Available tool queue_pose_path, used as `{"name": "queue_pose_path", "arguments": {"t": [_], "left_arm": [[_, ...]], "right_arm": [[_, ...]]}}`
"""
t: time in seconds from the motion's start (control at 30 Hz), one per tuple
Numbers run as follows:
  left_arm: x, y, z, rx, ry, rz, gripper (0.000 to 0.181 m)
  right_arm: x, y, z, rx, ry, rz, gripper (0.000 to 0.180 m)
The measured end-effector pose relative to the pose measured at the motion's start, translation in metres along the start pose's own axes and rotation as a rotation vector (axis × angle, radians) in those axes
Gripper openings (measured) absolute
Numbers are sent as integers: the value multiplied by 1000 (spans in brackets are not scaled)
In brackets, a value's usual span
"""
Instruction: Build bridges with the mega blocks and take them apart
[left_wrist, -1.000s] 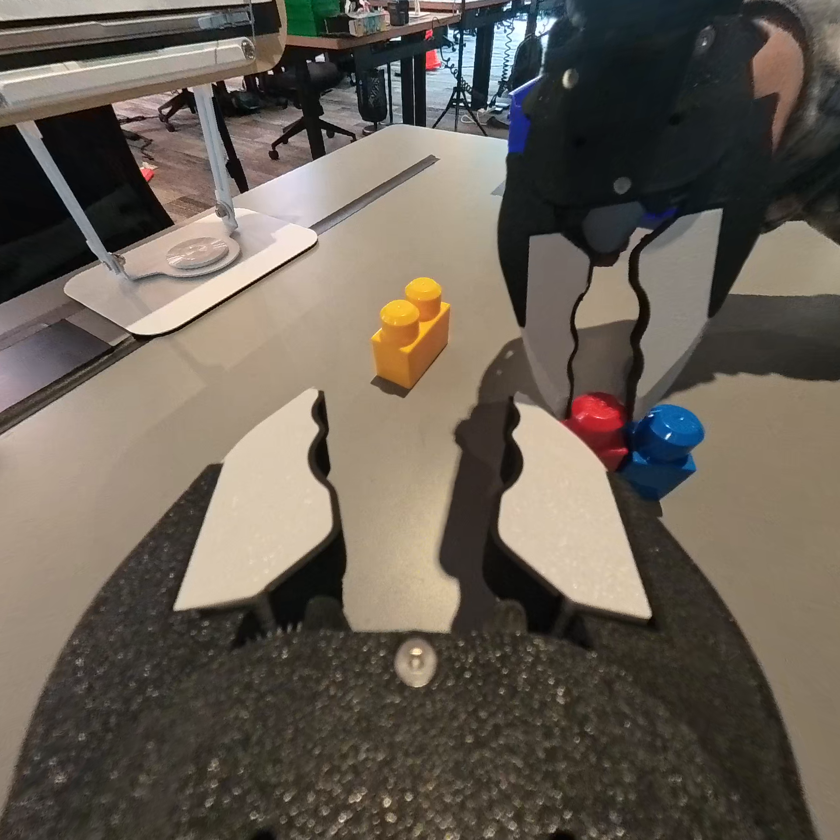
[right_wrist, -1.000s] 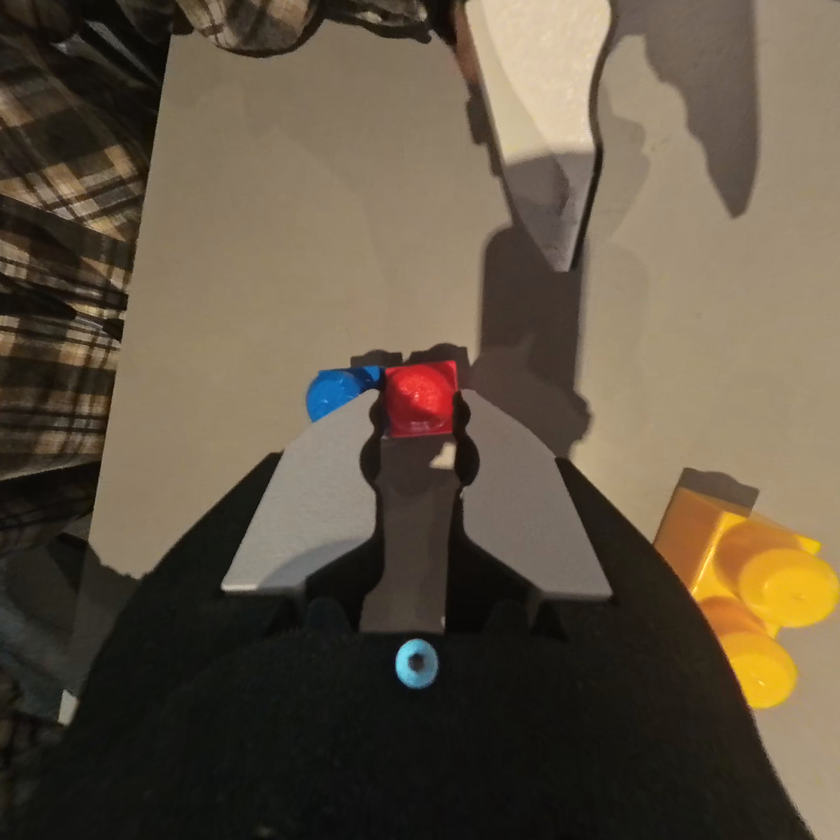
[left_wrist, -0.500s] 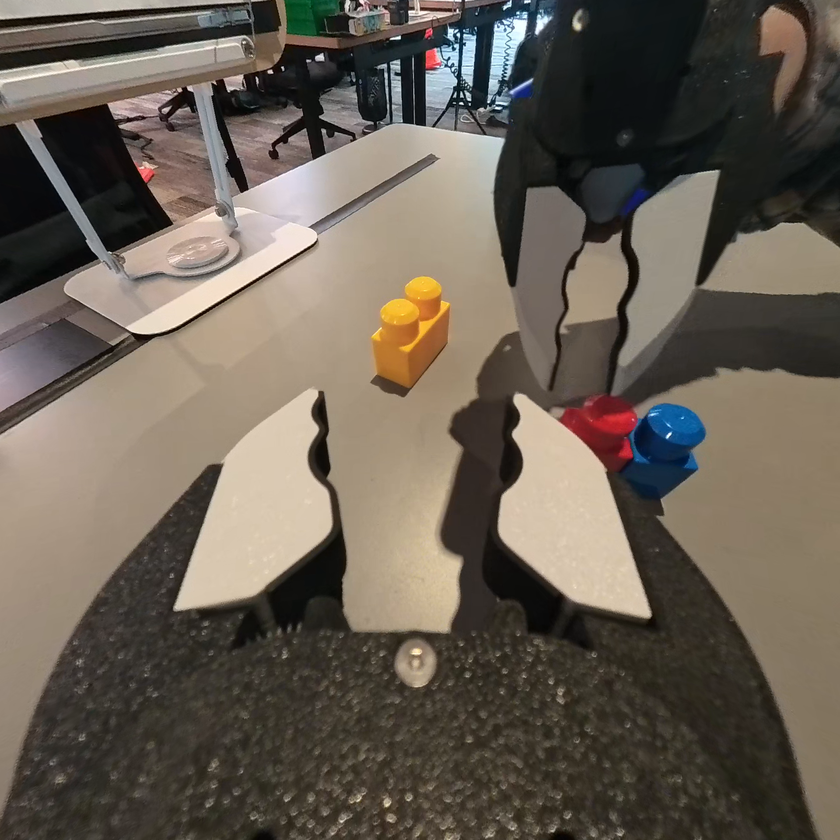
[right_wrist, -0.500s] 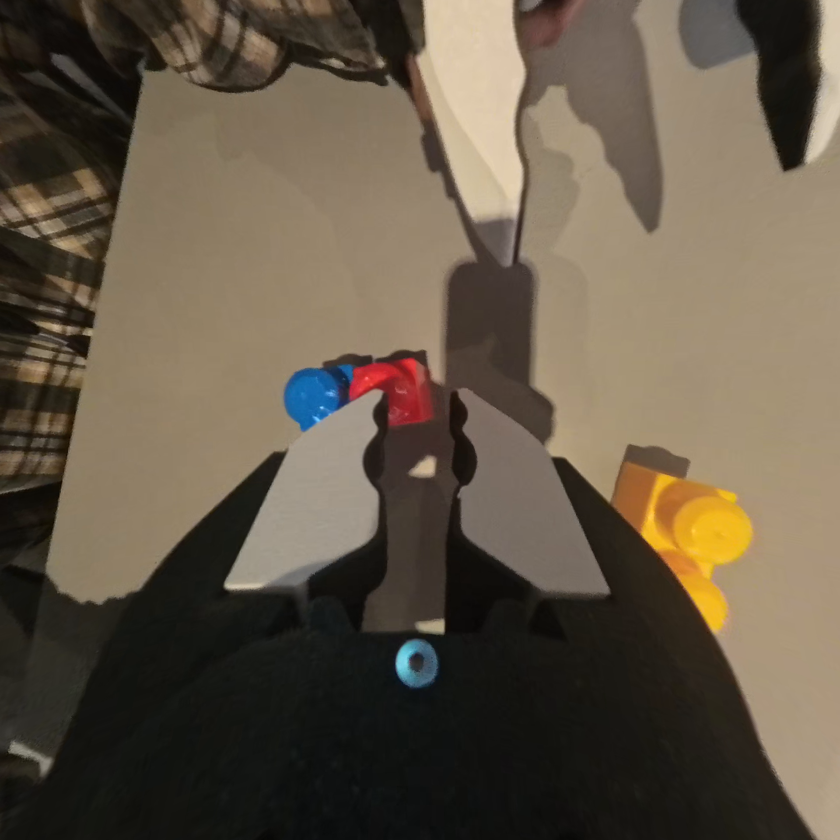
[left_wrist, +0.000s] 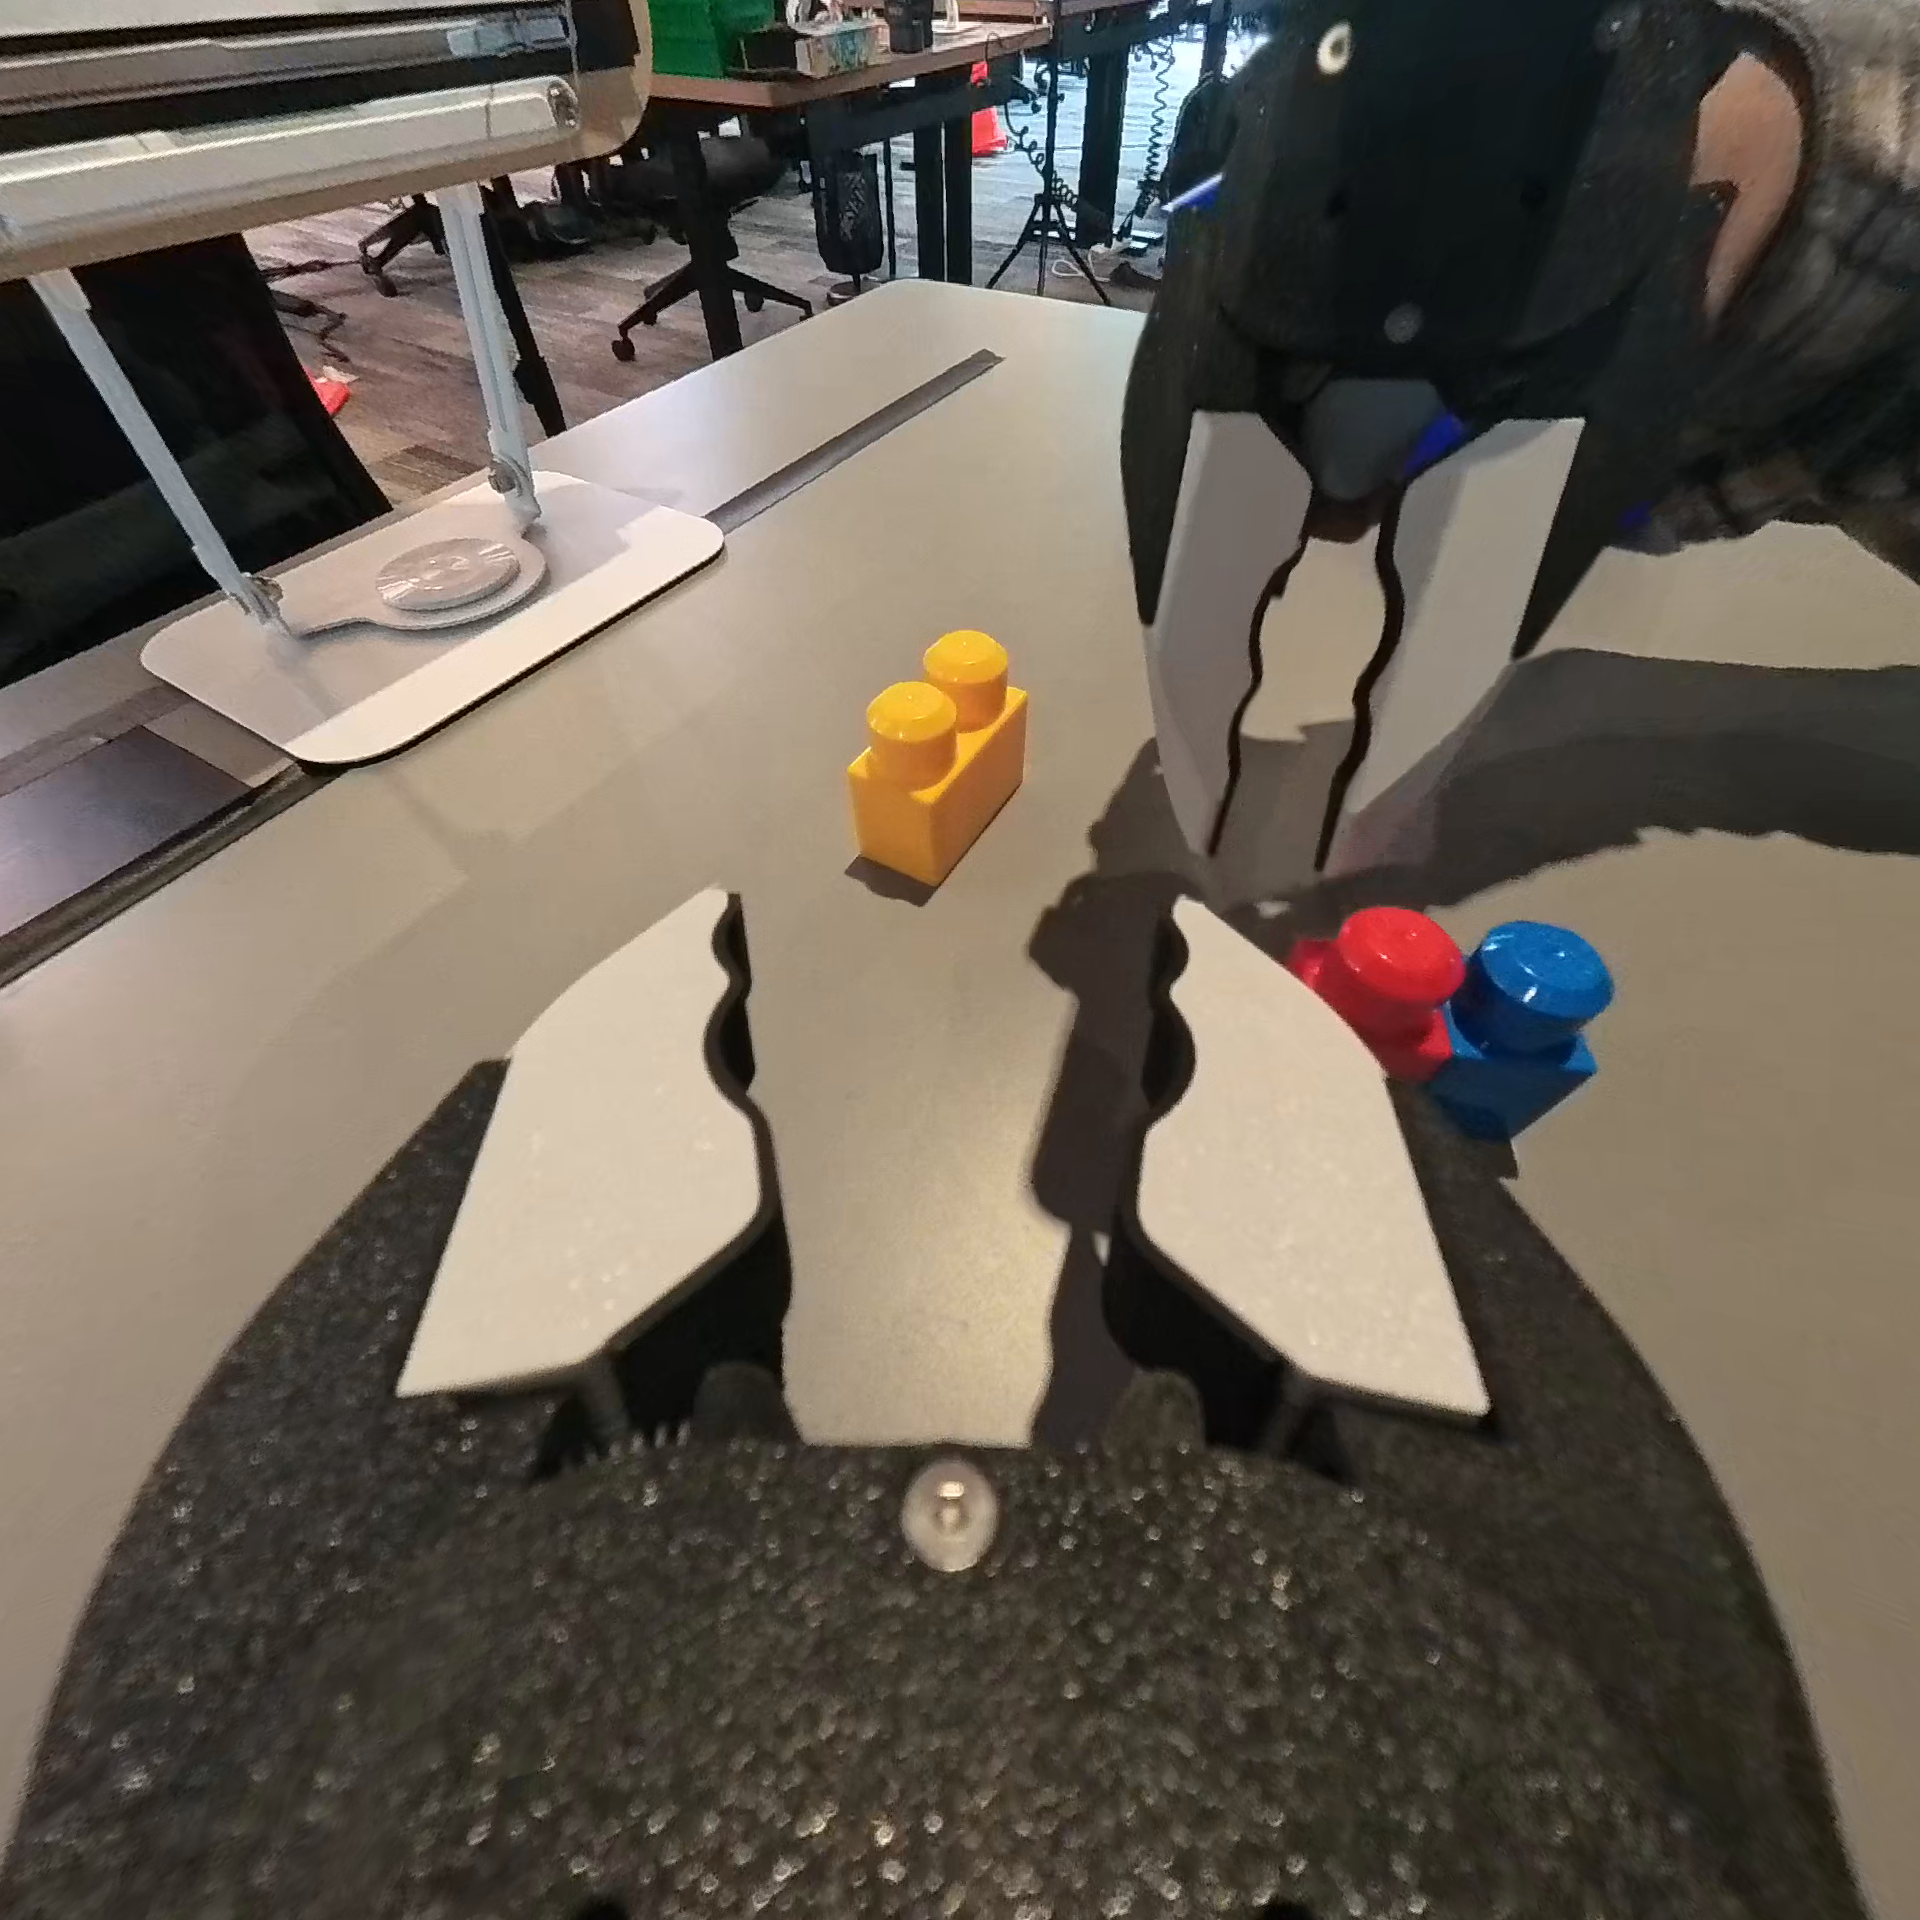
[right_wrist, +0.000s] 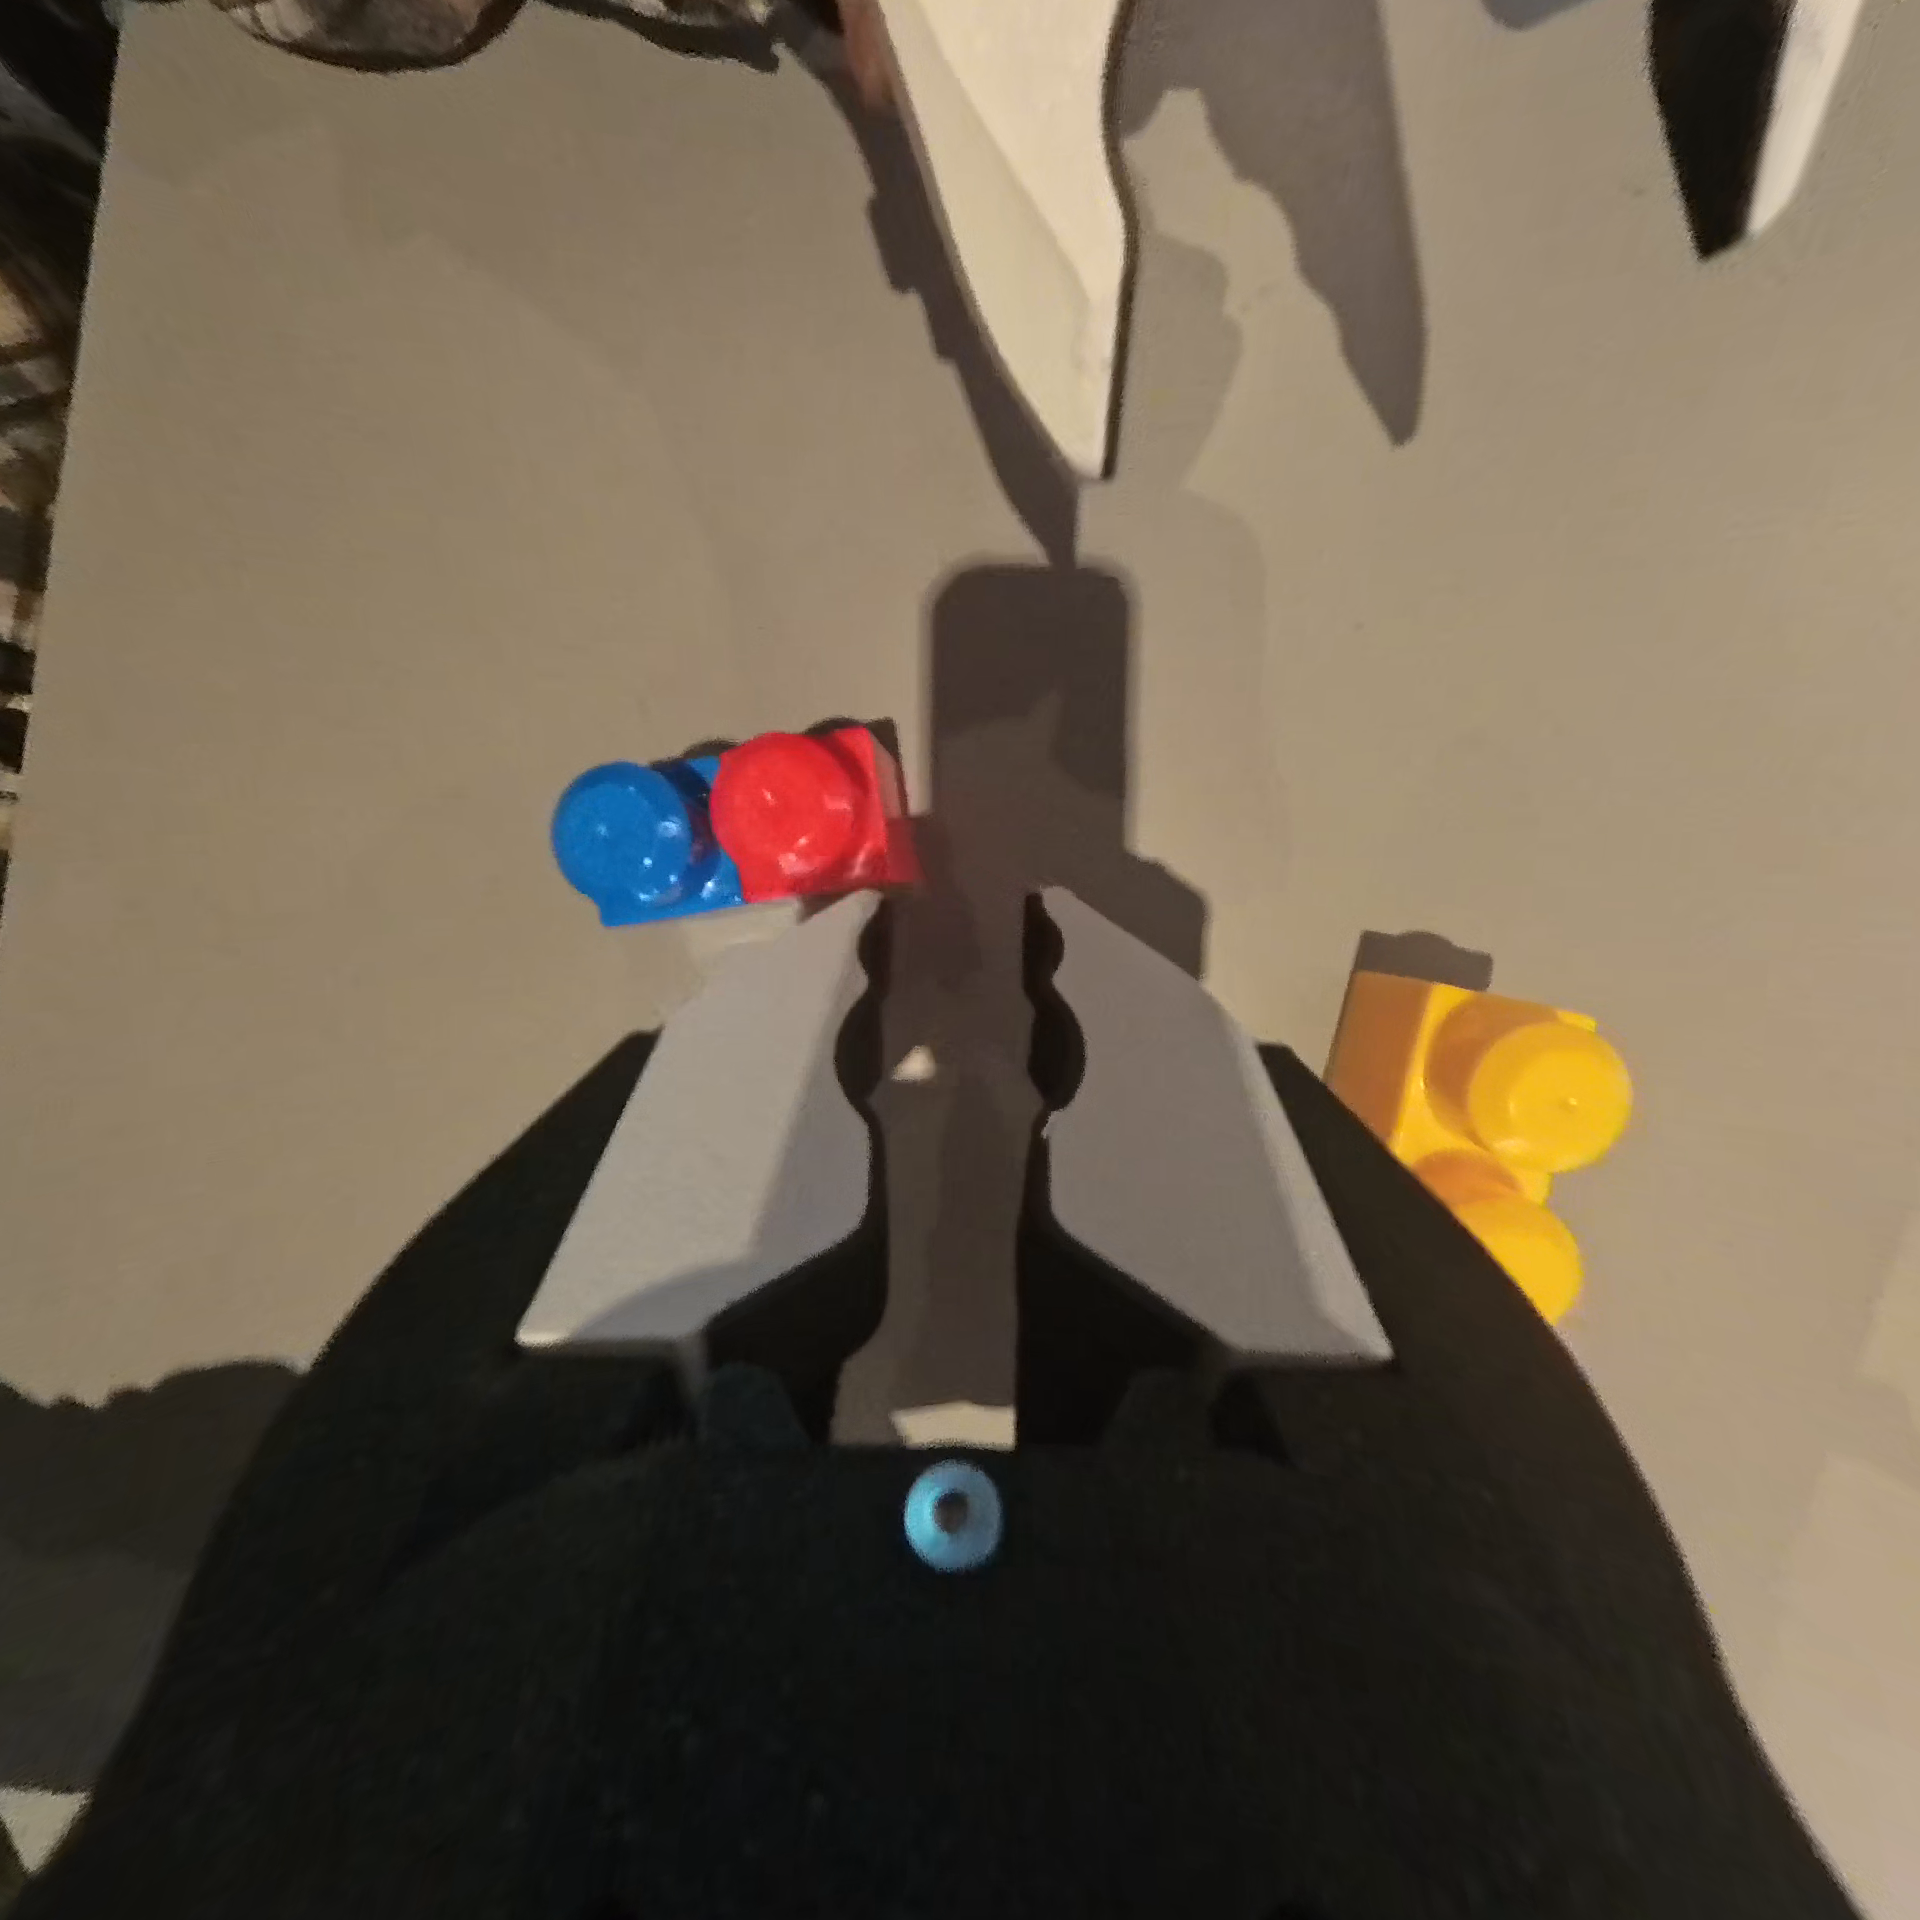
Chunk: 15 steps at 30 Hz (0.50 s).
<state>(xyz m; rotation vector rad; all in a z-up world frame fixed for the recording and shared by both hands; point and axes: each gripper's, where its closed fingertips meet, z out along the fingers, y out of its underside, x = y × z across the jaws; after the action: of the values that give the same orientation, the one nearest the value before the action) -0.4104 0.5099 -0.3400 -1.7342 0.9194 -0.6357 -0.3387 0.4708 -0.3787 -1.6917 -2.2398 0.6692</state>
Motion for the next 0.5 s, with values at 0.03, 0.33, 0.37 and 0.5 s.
{"name": "queue_pose_path", "arguments": {"t": [0.03,0.33,0.37,0.5], "left_arm": [[0,0,0,1,0,-1,74],[11,3,-3,-26,70,23,80],[15,5,-4,-38,93,7,85],[50,15,-13,-102,117,-15,101]], "right_arm": [[0,2,-1,2,3,4,23],[-19,24,-11,159,59,83,27],[-22,27,-15,198,79,102,27],[-41,43,-28,325,170,153,27]]}}
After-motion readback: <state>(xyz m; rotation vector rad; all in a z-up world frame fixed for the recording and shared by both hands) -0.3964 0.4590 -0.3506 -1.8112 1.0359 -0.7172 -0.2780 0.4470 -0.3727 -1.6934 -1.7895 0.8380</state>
